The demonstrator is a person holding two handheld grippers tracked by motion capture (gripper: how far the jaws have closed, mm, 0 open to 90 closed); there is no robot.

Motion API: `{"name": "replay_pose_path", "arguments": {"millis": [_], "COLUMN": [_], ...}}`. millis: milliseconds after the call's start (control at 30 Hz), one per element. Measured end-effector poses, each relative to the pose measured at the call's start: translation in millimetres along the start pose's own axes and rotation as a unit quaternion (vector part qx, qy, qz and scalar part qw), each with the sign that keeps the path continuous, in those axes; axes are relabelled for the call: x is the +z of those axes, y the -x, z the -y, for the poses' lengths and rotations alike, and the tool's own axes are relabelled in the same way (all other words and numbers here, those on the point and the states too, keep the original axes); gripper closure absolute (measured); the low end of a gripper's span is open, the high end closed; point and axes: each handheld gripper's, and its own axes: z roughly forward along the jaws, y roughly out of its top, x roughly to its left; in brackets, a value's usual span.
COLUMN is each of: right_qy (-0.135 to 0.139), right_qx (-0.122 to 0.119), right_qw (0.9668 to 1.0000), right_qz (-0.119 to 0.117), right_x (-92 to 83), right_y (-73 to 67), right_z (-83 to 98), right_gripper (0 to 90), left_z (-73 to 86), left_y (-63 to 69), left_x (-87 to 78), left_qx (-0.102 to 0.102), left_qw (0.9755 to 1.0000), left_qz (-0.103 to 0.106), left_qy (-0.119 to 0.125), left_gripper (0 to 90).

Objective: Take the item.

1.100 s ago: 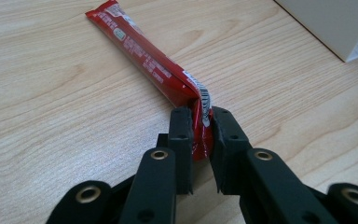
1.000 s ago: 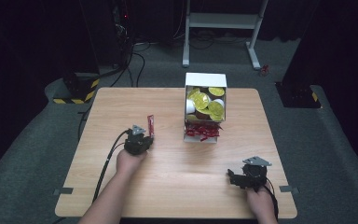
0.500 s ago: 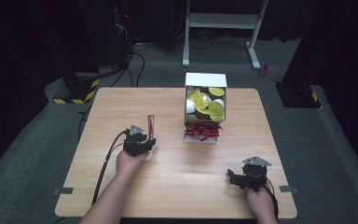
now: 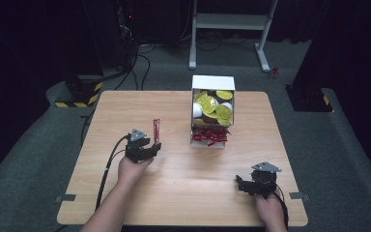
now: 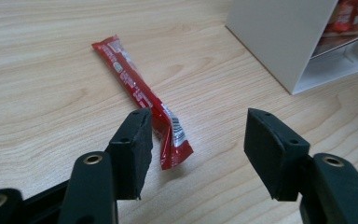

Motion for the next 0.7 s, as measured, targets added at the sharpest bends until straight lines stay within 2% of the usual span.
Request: {"name": "replay_pose_path", "arguments": {"millis": [100, 500, 700], "right_qy": [0.001, 0.000, 0.000], "right_qx": [0.000, -0.001, -0.001], "right_qw": [1.0000, 1.0000, 1.0000], "right_qz": [0.000, 0.000, -0.001], "right_x": [0.1, -0.1, -0.2], "right_y": [-0.1, 0.1, 0.2], "right_z": [0.1, 0.1, 0.0], "right_gripper": [7.5, 7.5, 7.5], "left_z": [-1.2, -2.7, 2.0], "left_y": [1.5, 2.6, -1.7], "left_x": [-6.0, -29.6, -48.9], "left_qx": [0.007, 0.006, 0.006], "left_qw": [1.0000, 0.9998, 0.9996], "left_qz": [-0.001, 0.014, 0.017], "left_qy": [0.005, 0.015, 0.021], "left_gripper": [40.4, 36.8, 36.0]}}
